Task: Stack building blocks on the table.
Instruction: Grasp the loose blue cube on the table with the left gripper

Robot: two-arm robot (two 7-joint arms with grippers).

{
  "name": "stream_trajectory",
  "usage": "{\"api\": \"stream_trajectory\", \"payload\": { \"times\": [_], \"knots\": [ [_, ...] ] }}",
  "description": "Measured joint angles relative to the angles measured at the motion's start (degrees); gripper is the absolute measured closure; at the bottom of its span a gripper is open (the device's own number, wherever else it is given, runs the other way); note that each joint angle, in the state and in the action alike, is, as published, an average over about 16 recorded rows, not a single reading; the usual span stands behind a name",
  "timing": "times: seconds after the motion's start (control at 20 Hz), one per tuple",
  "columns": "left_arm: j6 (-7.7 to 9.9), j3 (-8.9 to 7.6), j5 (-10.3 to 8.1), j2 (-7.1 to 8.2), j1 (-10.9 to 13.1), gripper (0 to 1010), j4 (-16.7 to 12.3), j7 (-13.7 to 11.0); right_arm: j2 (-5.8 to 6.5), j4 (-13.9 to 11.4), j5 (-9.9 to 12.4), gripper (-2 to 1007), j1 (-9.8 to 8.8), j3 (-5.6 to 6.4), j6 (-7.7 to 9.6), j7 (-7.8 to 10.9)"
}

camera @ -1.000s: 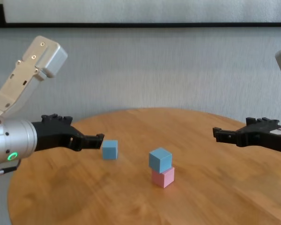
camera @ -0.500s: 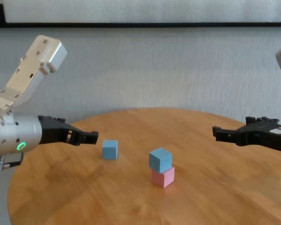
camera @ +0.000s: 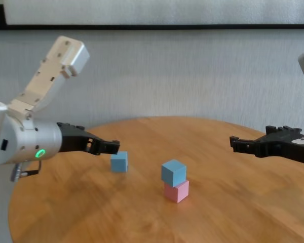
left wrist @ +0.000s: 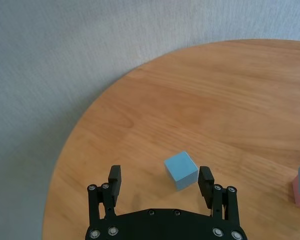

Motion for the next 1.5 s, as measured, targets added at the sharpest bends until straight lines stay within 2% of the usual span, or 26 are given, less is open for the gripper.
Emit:
{"api": "stream_trajectory", "payload": {
  "times": [0.45,1.5],
  "knots": [
    [-1.44,1.49,1.33,-1.93,-2.6,10,4.6,-1.1,-0.03,0.0,0.0,0,-0.03,0.02,-0.03,0.0],
    [-4.2,1.35,1.26,-4.16,-4.7,10,10.7,-1.2,-0.04,-0.1,0.0,0,-0.04,0.03,-0.05,0.0]
  ]
}}
